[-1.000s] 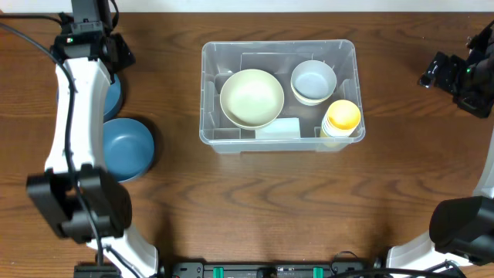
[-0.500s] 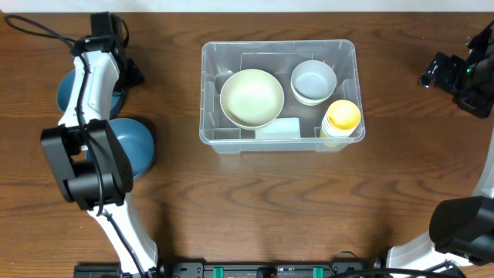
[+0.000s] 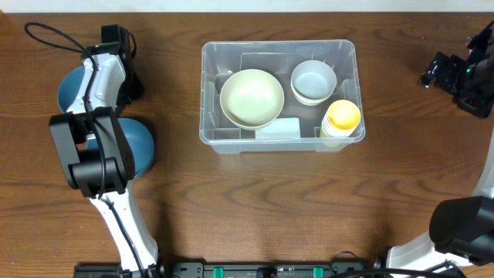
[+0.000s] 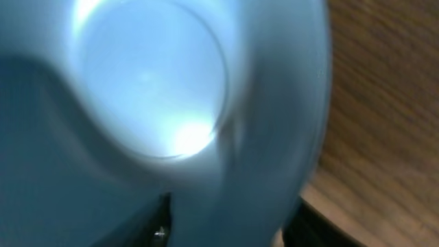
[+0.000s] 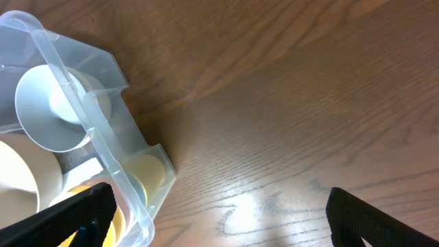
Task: Pack container
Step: 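Move the left gripper back and grasp the rim of a blue bowl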
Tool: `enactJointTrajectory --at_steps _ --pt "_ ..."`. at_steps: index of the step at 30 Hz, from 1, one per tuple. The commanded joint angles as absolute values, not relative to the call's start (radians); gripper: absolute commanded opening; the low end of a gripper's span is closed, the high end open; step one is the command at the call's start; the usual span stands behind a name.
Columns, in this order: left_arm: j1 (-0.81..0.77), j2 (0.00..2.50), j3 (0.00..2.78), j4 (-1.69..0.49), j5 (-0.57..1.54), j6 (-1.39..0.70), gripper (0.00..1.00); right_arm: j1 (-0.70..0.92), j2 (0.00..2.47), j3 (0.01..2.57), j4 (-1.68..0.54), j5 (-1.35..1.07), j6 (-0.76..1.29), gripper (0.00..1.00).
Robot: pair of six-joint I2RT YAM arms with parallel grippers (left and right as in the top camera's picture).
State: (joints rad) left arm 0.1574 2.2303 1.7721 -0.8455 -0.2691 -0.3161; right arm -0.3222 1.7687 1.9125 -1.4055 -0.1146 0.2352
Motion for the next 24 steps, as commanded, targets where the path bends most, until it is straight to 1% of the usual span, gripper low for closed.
enactJointTrajectory --at_steps 1,2,17,24 --pt "0.167 2.244 1.762 -0.828 -0.274 -0.309 0.13 -0.321 1.771 1.93 -1.406 -0.109 0.238 0.99" --pt "0.167 2.244 1.763 -0.823 -0.274 -0.309 0.06 -0.321 1.771 1.93 -1.406 -0.109 0.238 0.99" --pt "0.167 2.2 1.767 -0.813 -0.273 -0.313 0.06 -0.321 1.771 1.93 -1.406 -0.109 0.238 0.99" --pt "0.167 2.078 1.787 -0.817 -0.273 -0.316 0.06 -0.321 1.771 1.93 -1.406 -0.109 0.238 0.99"
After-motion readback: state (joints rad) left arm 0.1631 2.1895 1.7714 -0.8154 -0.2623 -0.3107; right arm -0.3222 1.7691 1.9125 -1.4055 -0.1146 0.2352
